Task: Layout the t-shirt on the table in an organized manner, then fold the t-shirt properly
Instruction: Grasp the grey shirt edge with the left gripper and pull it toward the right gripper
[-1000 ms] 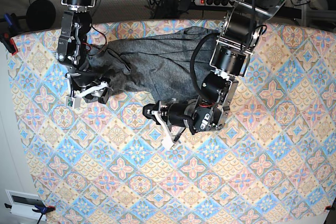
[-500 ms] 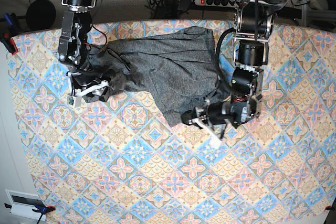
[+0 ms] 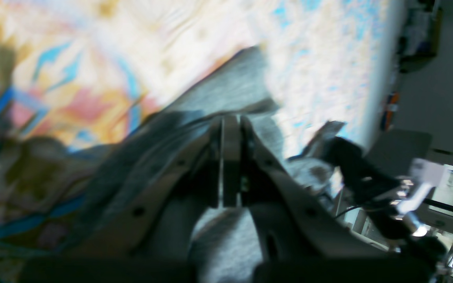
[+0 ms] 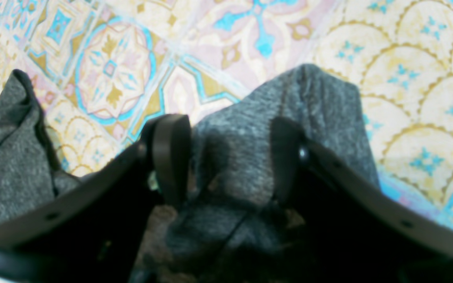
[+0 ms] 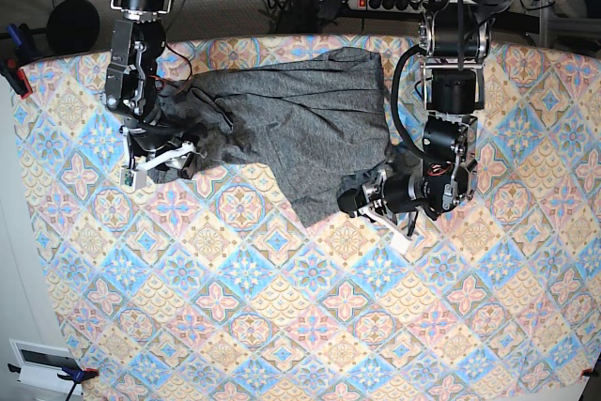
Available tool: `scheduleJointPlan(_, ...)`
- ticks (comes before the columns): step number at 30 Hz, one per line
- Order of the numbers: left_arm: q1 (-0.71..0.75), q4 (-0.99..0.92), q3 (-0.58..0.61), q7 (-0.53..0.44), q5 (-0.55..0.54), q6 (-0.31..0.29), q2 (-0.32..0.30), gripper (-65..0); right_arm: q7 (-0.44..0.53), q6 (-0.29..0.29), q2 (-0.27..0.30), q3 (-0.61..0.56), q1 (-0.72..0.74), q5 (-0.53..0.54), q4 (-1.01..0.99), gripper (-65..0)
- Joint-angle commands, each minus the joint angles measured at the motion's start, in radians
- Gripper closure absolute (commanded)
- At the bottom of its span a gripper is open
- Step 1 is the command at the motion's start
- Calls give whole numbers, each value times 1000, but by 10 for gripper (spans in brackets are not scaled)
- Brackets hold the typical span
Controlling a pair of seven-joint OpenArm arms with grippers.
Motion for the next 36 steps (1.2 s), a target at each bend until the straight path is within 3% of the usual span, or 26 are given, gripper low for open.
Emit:
scheduleJointPlan(1, -28, 15, 0, -5, -28, -6, -3, 0, 22, 5, 7, 3, 14, 7, 19, -316)
scheduleJointPlan(13, -28, 14, 0, -6, -28, -6, -6, 0, 22, 5, 7, 3, 14, 7, 21, -316)
scheduleJointPlan(17, -28, 14, 0, -6, -23, -6, -6, -87, 22, 5, 7, 3, 14, 7, 22, -316)
scheduleJointPlan(21, -28, 14, -8, -8, 63, -6, -3, -162, 22, 5, 7, 3, 14, 7, 24, -316)
scheduleJointPlan(25, -26, 14, -8, -107, 167, -3, -7, -200, 22, 5, 7, 3, 14, 7, 24, -316)
scheduleJointPlan(30, -26, 14, -8, -183, 279, 81, -18, -213, 22, 5, 7, 3, 14, 7, 24, -316)
scheduleJointPlan(36, -46, 9, 0, -187, 298, 89, -20, -214, 22, 5, 7, 3, 14, 7, 24, -316)
